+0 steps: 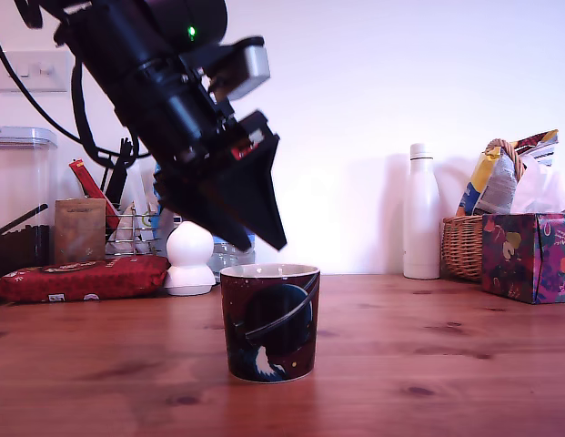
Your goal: Pick up the coffee capsules from the table one by one and drop them inside the nearest coffee cup
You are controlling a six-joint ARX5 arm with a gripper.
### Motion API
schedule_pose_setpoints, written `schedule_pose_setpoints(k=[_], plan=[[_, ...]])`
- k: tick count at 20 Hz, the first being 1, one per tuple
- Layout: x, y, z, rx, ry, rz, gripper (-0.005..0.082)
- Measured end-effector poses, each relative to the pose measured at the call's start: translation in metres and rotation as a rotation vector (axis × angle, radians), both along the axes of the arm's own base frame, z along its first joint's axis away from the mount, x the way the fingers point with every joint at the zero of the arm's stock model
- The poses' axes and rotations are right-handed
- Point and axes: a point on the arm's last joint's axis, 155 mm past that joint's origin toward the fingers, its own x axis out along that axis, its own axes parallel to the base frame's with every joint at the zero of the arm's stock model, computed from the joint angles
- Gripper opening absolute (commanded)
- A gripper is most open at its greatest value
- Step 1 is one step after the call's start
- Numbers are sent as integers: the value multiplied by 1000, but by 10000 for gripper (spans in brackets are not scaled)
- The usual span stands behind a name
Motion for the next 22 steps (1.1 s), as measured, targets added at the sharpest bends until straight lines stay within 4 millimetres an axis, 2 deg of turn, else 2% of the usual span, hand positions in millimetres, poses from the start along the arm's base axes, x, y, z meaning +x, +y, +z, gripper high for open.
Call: schedule_pose_setpoints(k=[5,8,10,13,17,22], plan=[[13,-3,29,-95,-58,6,-24],[36,9,39,-136,-95,64,-24],[53,25,44,-170,-119,135,-24],[60,58,42,-197,-136,230,-24],[54,98,43,-249,-171,356,-24],[36,155,57,-309,-270,546,-24]])
